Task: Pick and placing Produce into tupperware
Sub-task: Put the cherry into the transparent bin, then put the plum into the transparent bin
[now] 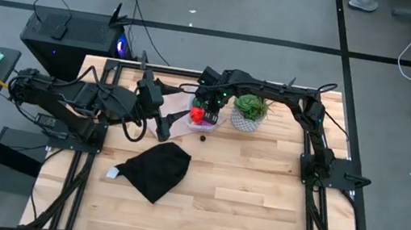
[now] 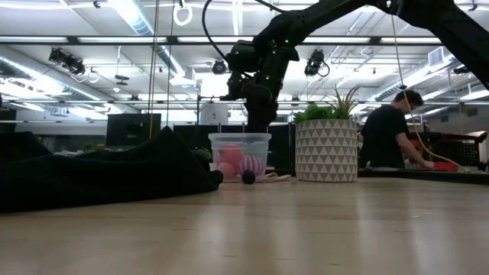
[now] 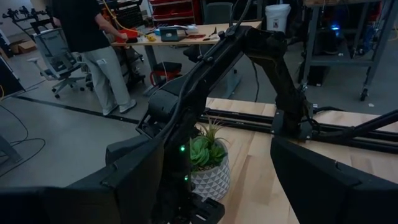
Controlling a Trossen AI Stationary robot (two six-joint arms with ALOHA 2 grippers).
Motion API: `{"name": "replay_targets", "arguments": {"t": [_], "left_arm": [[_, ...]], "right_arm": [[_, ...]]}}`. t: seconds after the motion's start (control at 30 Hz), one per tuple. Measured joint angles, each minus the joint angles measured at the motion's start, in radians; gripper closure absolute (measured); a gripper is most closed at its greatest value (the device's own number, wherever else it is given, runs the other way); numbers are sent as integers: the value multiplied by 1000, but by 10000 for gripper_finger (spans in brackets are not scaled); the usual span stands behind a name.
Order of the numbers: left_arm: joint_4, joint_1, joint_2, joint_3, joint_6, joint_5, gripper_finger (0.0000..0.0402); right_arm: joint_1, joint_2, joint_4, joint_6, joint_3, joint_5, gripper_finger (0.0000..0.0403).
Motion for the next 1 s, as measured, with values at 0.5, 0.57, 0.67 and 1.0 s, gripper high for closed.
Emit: {"name": "replay_targets", "arguments": {"t": [0.5,0.57,0.67,1.0], "left_arm": [[0,0,0,0,-2,0,99],[0,0,0,0,-2,0,99],[0,0,0,0,-2,0,99],[-16,0,0,0,-1,0,99]], "right_arm": [[0,0,1,1,0,12,266],[0,0,1,1,0,15,264],[0,0,1,0,0,16,264],[8,-91,-33,-15,0,35,270]]}}
